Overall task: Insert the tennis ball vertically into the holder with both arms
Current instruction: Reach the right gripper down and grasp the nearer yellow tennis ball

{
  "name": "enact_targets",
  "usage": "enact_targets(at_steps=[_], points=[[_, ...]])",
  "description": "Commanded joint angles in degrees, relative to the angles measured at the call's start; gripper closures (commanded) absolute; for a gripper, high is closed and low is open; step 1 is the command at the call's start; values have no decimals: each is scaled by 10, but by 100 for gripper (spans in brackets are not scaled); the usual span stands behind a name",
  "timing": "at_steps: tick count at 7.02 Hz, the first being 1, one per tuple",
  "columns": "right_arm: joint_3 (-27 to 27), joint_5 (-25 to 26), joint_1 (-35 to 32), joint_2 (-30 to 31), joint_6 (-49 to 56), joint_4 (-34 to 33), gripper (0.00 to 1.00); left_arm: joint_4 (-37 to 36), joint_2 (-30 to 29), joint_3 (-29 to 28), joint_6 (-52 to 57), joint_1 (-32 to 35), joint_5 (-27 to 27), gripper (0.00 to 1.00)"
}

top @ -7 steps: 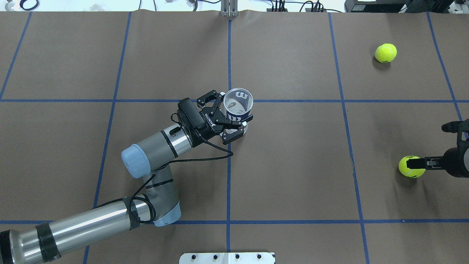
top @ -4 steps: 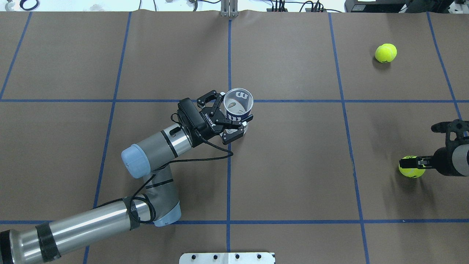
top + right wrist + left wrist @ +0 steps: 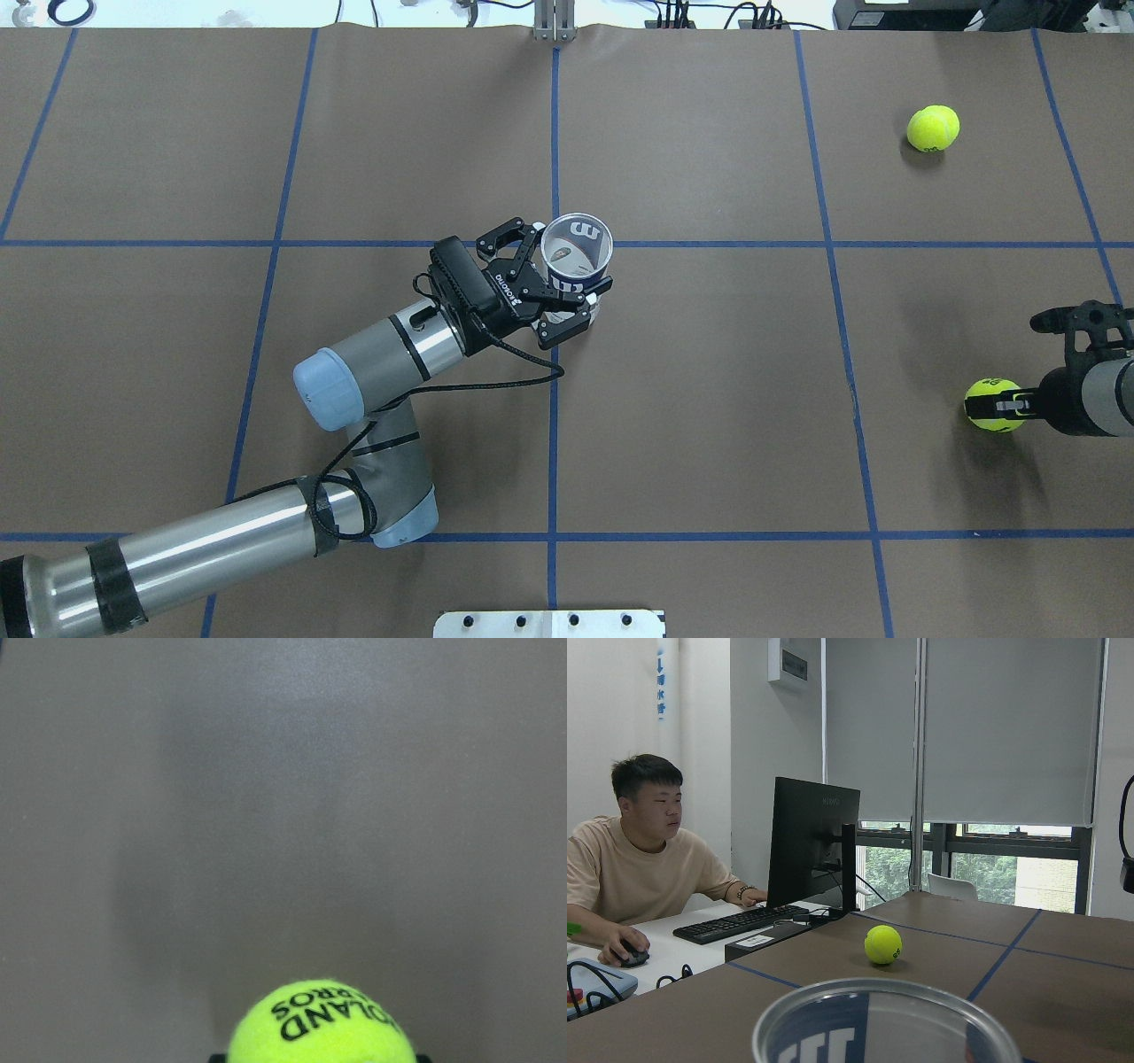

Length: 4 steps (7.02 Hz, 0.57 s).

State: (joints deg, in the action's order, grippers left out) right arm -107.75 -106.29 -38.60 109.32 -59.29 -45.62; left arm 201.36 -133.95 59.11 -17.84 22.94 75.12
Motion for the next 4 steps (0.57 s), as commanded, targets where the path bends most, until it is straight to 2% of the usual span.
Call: enact_targets(at_steps=[1,2,3,4], points=[[-38,-85,-56,-17,1,-36,100,0,0,1,0,0,-1,8],[-48,-135,-107,-71,1,-86,100,0,0,1,0,0,-1,8],[-54,-143,-116,-138,1,-150,100,0,0,1,0,0,-1,8],[-73,-143,-120,-221,0,-260,100,0,0,1,0,0,-1,8]])
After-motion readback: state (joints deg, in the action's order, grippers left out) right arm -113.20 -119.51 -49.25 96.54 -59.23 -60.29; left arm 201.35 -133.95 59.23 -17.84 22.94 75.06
